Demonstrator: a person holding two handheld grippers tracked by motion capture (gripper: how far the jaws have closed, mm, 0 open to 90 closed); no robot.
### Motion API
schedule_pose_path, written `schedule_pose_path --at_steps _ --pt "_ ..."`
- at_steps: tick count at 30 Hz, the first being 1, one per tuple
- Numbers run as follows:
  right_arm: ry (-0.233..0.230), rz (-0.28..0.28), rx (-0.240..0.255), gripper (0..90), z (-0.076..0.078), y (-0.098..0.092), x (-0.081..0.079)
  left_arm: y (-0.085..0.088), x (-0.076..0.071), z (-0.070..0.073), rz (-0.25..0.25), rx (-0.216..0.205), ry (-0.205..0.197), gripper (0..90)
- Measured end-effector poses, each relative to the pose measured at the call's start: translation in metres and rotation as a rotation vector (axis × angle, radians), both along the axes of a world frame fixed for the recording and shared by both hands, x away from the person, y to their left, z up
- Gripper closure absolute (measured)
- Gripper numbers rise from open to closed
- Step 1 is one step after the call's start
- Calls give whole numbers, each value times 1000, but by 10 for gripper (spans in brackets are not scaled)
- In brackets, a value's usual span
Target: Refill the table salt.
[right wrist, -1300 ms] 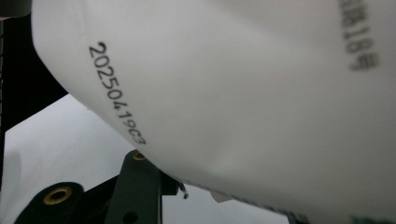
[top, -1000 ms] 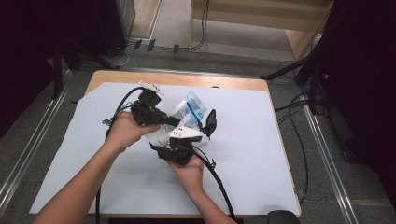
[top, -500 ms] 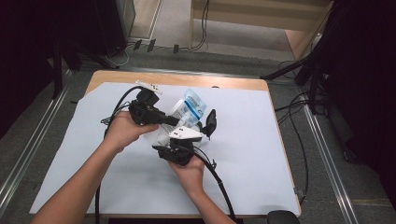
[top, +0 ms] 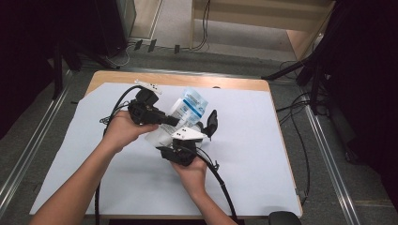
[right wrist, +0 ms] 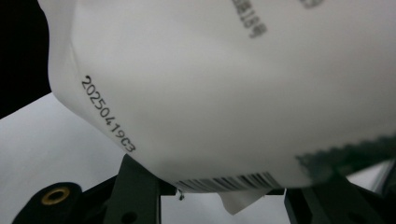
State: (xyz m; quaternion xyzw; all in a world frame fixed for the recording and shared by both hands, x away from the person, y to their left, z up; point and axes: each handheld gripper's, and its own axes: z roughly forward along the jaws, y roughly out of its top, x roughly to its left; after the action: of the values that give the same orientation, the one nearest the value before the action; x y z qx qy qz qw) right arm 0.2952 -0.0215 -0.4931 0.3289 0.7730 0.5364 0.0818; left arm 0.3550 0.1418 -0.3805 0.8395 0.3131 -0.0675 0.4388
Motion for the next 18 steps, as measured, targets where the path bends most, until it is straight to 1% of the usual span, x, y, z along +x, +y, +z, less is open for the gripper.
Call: schedule_pose_path --at_steps 4,15,17,18 --pt "-2 -1 0 605 0 0 0 1 -1 0 1 -8 7 876" --pt "-6 -10 -4 608 0 0 0 3 -1 2 1 -7 -3 876" --pt "-7 -10 -5 608 0 -1 0 3 -1 1 1 -11 2 875" --pt "-6 -11 -6 607 0 -1 0 3 0 1 -1 -14 -1 875"
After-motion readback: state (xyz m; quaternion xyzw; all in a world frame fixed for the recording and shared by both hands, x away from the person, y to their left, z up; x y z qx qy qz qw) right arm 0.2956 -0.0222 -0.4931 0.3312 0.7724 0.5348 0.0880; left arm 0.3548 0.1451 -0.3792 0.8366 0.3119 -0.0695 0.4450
